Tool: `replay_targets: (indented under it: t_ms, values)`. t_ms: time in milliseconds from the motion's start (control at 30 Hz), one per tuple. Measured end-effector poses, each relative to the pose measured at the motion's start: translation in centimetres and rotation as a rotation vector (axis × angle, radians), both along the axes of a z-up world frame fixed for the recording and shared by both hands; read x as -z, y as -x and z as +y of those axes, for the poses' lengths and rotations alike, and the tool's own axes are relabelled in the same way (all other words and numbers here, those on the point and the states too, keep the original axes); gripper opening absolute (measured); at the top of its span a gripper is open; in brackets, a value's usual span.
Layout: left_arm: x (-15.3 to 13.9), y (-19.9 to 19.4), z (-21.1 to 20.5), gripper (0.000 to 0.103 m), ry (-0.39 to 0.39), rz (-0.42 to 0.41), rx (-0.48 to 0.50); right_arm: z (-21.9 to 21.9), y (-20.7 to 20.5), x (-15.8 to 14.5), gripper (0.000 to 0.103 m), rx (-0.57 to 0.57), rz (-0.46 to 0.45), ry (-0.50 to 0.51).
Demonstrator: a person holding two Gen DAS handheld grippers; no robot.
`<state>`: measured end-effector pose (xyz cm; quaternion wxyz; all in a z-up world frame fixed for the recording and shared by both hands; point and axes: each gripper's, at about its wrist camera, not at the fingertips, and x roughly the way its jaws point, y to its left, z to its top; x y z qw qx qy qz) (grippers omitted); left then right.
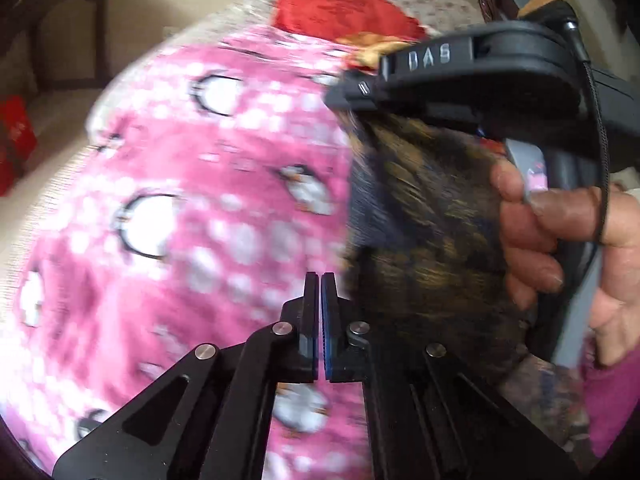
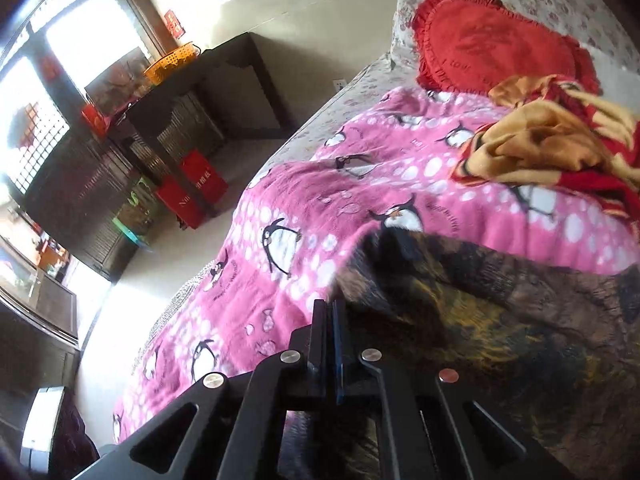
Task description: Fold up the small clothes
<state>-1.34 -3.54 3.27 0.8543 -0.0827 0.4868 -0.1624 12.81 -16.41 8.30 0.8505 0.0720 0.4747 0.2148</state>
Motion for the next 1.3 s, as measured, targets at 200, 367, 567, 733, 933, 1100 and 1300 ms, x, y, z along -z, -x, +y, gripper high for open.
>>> replay_targets:
  t_ms: [200,367,567,733,933,1100,1300]
  values:
    - [0.0,0.0,1.0,0.000,0.039,0.034,-0.026,-0.5,0.7,1.1,0.003,0.036,0.015,-0.005]
    - [-1.4,-0.1,-0.5,0.001,0.000,0.007,-0.007,-6.2,5.6,-2.5,0.048,0.099,-0.067,0.039]
    - [-2.3,-0.9,-3.8,0.049,-0.028,-0.022,0.004,-16.9,12.9,-2.6,0.060,0.293,-0.119,0.283]
    - [-2.7,-1.3,-6.8,0.050,-0.081,-0.056,0.028,-24.9,15.8,-1.3,0.060,0.452,-0.084,0.361]
    - [-1.7,-2.4,-10.6,0.050,-0.166,-0.064,0.064,-30.1,15.7,2.5,0.060,0.555,0.022,0.372]
    - [-0.7,-3.6,-12.0,0.050,-0.217,-0.064,0.079,-31.3,15.9,2.2,0.061,0.562,0.020,0.312]
    - [0.8,-5.3,-12.0,0.050,-0.219,-0.034,0.056,-32.1,16.9,-1.0,0.061,0.606,-0.108,0.230]
